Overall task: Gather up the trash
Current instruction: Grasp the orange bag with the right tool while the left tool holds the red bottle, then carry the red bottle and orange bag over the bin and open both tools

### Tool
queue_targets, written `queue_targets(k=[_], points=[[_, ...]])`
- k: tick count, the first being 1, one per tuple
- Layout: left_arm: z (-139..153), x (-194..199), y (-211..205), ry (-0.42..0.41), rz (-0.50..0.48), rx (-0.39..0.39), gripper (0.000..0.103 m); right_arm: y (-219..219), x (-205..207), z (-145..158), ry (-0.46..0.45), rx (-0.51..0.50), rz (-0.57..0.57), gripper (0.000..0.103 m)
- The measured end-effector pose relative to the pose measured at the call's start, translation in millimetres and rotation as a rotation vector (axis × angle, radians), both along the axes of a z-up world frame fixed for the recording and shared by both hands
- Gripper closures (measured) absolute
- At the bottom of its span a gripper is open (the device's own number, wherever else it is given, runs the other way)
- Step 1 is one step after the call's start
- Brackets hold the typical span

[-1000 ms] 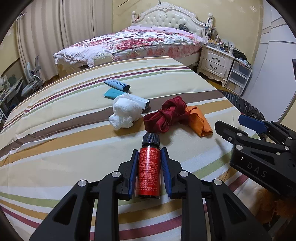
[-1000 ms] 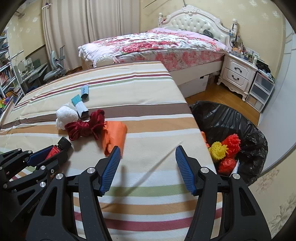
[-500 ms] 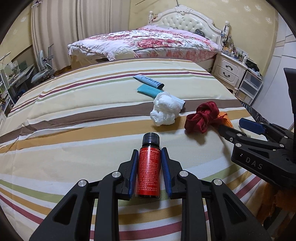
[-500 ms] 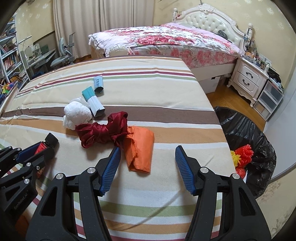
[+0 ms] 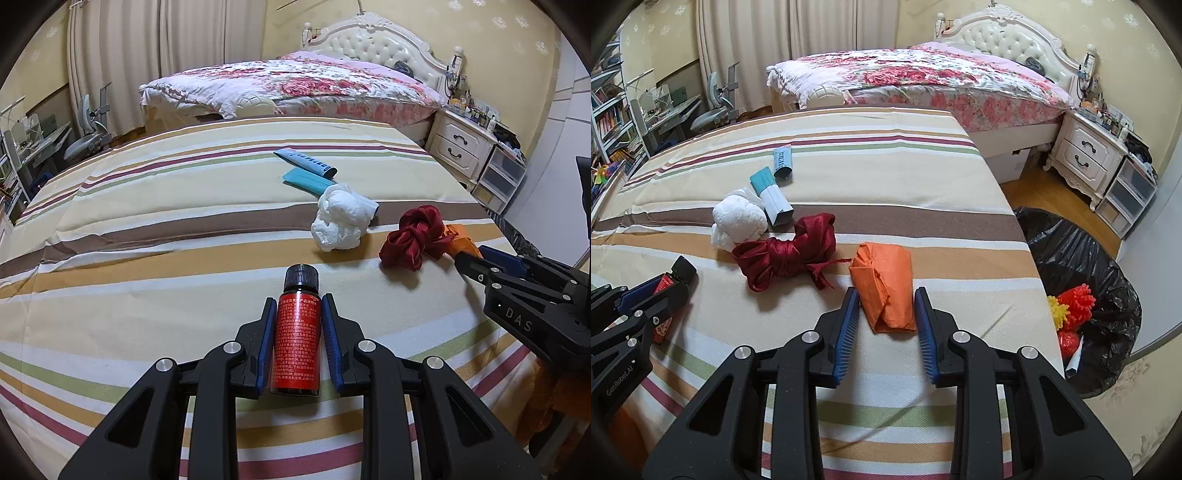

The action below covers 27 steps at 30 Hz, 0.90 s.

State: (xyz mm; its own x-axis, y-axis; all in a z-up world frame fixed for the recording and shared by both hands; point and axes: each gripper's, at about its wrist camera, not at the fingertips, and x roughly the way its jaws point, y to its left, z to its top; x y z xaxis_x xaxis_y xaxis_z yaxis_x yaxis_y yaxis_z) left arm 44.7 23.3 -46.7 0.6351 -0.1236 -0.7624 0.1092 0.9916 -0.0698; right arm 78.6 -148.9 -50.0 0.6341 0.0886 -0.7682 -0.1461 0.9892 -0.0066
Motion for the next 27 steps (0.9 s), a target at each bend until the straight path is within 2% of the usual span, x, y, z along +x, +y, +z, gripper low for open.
queue_targets(k=[11, 27], points=[[3, 0, 2, -0.008, 0.003, -0.009, 0.077, -12, -6, 4, -0.024, 0.024, -0.031, 0.075], [38, -5, -32, -0.110, -0.078, -0.035, 0.077, -58, -20, 29, -0.098, 0.022, -0.132, 0.075]])
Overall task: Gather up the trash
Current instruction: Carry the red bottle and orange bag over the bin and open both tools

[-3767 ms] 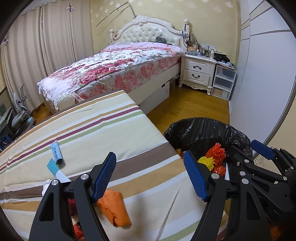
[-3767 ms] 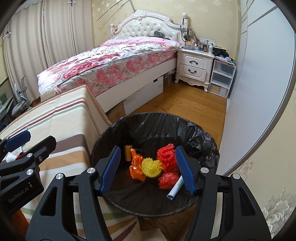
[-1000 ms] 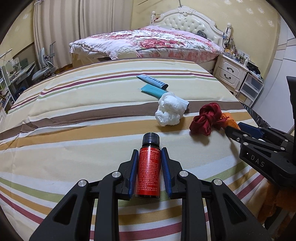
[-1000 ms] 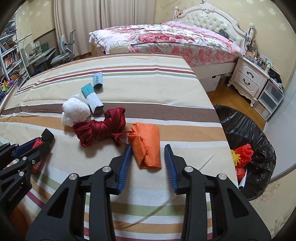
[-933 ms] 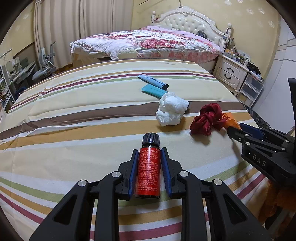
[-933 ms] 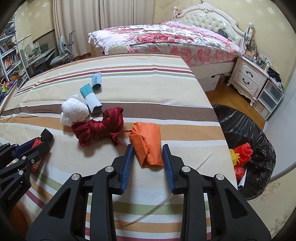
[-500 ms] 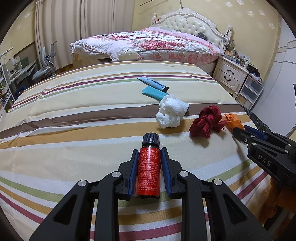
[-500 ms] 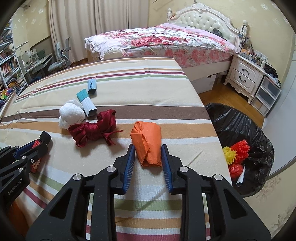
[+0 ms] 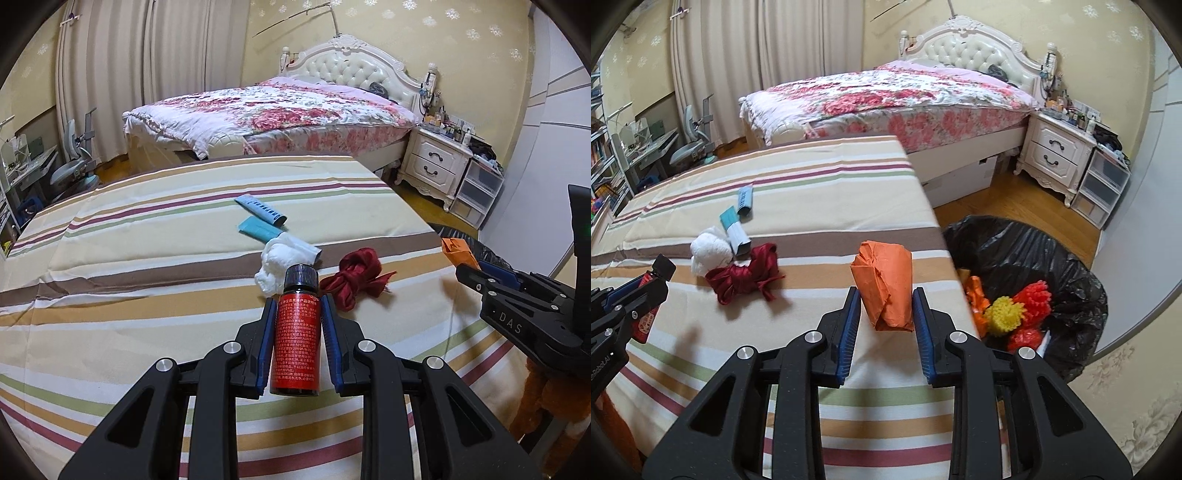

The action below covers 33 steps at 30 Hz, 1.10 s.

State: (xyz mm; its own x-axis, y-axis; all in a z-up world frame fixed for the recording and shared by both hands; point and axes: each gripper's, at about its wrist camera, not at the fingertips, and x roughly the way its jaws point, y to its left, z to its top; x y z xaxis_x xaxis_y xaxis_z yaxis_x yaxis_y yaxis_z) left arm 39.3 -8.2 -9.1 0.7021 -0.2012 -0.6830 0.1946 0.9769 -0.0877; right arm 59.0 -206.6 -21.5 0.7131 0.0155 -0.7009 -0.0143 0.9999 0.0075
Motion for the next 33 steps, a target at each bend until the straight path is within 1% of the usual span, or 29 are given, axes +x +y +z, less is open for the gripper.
queue_targets(k=[9, 16, 23, 33], points=[[20, 9, -47, -0.056, -0.098, -0.014, 0.077, -41, -6, 12, -0.043, -0.007, -0.095, 0.075], [25, 21, -90, -0.079, -0.177, -0.011, 0.077, -78, -6, 16, -0.064, -0.016, -0.178, 0.075], [22, 39, -134, -0.084, -0.227, 0.012, 0.077, -110, 1, 14, -0.077, -0.017, -0.254, 0.075], [11, 60, -184, -0.078, -0.284, 0.061, 0.077, -141, 14, 4, -0.070, -0.003, -0.315, 0.075]])
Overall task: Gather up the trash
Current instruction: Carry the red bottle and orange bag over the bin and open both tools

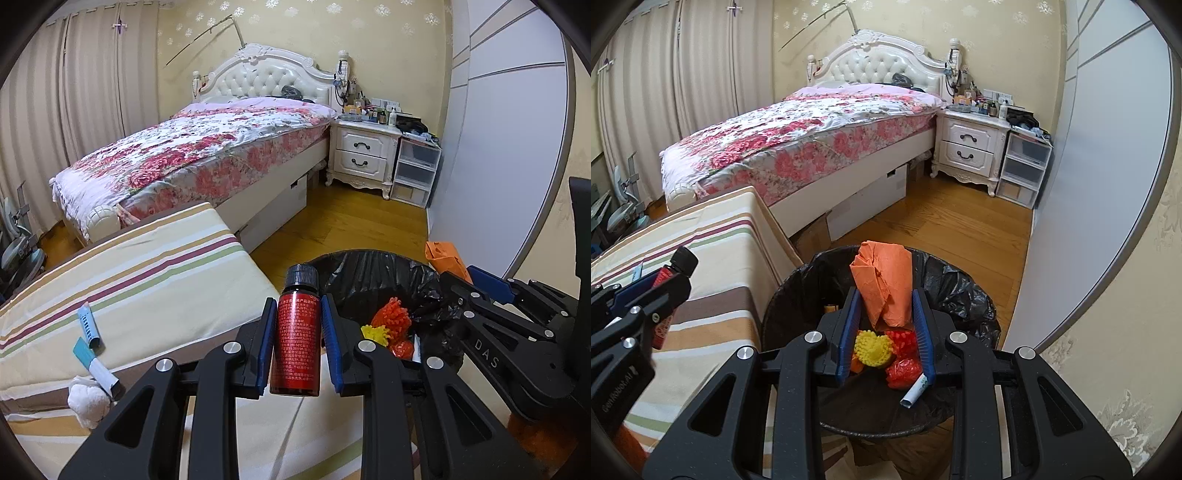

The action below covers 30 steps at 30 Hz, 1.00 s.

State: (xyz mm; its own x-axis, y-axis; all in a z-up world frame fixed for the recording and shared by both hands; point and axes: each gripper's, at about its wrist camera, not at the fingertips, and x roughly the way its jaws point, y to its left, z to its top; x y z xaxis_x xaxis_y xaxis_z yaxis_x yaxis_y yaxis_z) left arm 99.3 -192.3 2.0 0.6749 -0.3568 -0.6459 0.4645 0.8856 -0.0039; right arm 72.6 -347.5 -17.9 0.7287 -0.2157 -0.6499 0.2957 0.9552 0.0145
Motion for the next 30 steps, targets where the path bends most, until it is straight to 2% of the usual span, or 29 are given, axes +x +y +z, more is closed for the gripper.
queue_targets(k=[13, 21, 24, 25, 26, 28, 30], points=[[-21, 29, -43, 0.031, -0.017, 0.066, 0.077, -29, 19, -17, 0.023, 0.044, -0.060, 0.075], [-38, 42, -55, 0.070, -0.020, 0.106, 0.077, -35, 28, -30, 0.040, 0.056, -0.076, 0.073], [-44, 44, -56, 0.085, -0.015, 0.118, 0.077, -37, 29, -34, 0.050, 0.059, -0.080, 0.069], [-44, 44, -56, 0.089, -0.016, 0.119, 0.076, -38, 28, -34, 0.046, 0.056, -0.087, 0.059], [-44, 44, -56, 0.090, -0.016, 0.119, 0.074, -39, 29, -34, 0.044, 0.055, -0.090, 0.057], [-42, 44, -54, 0.088, -0.015, 0.112, 0.061, -40, 28, -34, 0.044, 0.053, -0.096, 0.057], [-41, 44, -53, 0.084, -0.011, 0.107, 0.054, -41, 27, -33, 0.043, 0.054, -0.100, 0.057]])
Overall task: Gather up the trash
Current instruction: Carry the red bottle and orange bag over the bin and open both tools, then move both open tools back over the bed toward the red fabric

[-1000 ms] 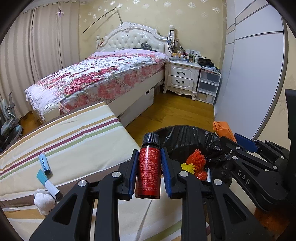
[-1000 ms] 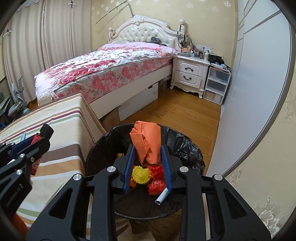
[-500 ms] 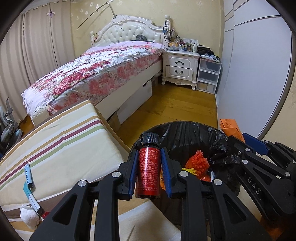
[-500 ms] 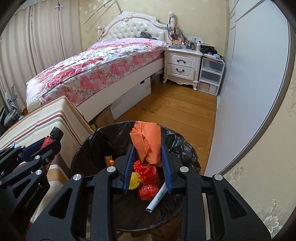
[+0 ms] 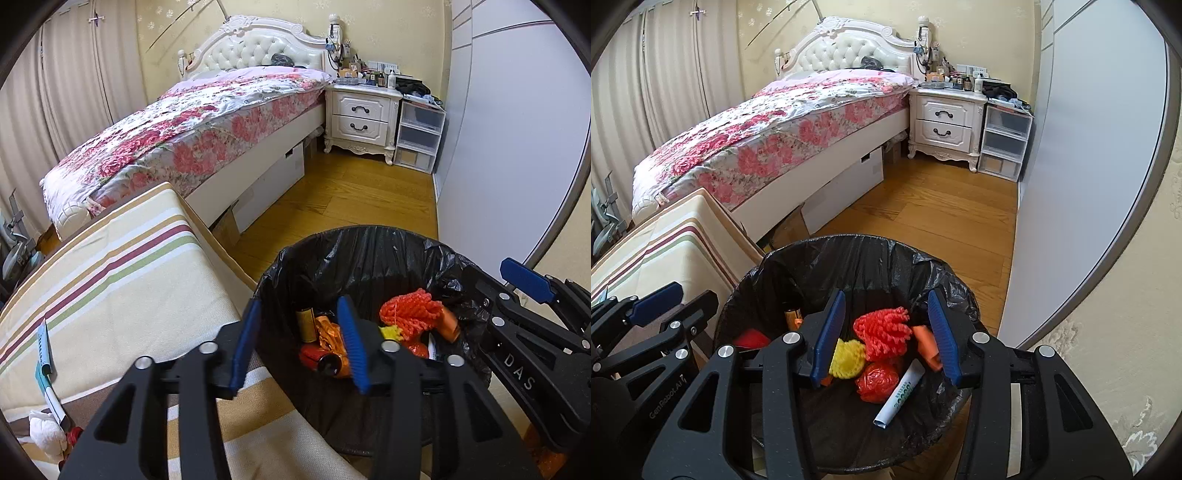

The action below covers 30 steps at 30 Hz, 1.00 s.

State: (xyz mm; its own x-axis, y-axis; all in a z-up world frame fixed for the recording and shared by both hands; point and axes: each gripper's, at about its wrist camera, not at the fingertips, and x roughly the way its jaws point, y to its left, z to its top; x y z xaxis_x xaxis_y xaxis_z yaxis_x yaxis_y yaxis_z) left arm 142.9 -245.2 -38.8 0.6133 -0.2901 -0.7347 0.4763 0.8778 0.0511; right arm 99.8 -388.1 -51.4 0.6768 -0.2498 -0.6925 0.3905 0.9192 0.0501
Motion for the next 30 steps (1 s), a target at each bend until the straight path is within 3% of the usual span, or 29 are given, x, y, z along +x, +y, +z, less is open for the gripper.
queue_targets(k=[9, 30], points=[[8, -3, 7, -0.002, 0.016, -0.019, 0.040, 4, -5, 5, -0.006, -0.011, -0.001, 0.052], [33, -41, 90, -0.053, 0.131, -0.052, 0.040, 66, -25, 18, -0.005, -0.023, 0.127, 0.049]])
